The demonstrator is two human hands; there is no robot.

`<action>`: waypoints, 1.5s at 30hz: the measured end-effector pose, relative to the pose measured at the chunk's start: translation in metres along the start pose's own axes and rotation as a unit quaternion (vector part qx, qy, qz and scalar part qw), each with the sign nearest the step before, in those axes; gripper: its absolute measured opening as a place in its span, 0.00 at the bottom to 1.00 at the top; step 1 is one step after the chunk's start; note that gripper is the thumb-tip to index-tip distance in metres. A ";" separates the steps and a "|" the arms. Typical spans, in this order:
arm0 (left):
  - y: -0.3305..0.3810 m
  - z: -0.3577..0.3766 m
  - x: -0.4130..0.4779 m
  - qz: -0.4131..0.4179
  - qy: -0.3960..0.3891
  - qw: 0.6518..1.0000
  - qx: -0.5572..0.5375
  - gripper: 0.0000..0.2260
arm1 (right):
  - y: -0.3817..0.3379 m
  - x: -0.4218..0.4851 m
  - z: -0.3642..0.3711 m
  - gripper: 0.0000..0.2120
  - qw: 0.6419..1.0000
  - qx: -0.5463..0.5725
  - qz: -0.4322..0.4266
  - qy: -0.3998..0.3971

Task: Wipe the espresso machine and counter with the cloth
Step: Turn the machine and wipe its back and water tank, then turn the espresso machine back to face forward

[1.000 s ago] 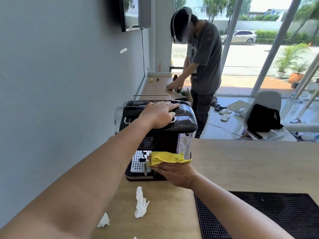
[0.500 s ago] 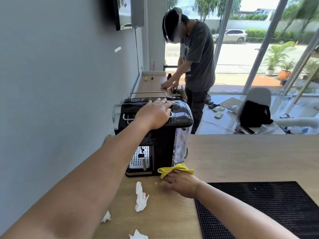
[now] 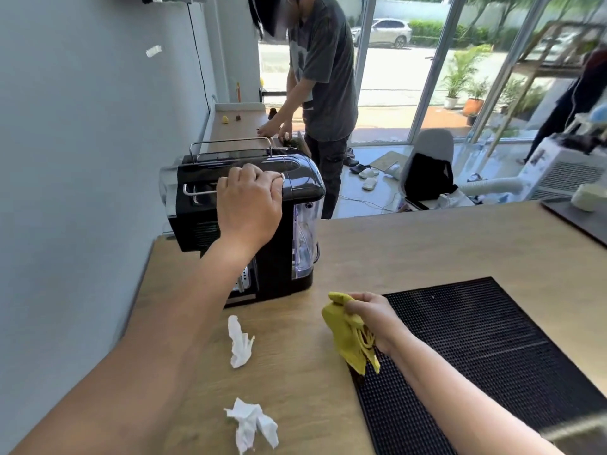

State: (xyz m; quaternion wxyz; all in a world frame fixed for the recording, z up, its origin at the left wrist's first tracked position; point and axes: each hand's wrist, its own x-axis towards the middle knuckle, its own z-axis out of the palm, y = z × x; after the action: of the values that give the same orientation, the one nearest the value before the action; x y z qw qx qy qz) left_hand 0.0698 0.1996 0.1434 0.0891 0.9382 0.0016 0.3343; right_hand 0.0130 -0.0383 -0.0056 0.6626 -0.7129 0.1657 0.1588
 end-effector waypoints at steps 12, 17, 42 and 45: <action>-0.001 0.001 -0.011 -0.005 0.041 0.997 -0.070 0.10 | 0.021 0.011 -0.014 0.05 0.987 -0.091 0.000 0.129; 0.000 -0.001 -0.012 -0.003 0.035 0.997 -0.066 0.11 | 0.033 0.033 -0.034 0.15 0.961 -0.211 0.008 0.179; -0.030 -0.049 0.061 -0.015 -0.066 0.979 -0.193 0.07 | -0.143 -0.055 0.066 0.06 0.965 -0.081 -0.249 0.006; -0.049 -0.052 0.090 -0.038 -0.093 0.978 -0.183 0.07 | -0.166 -0.070 0.090 0.06 0.973 0.029 -0.200 -0.111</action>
State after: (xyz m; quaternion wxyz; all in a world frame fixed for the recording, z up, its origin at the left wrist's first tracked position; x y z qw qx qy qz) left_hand 0.1097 0.2621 0.2309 0.2718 0.9322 -0.0321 0.2370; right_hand 0.0242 0.0643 0.1672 0.7159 -0.6898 -0.0500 0.0960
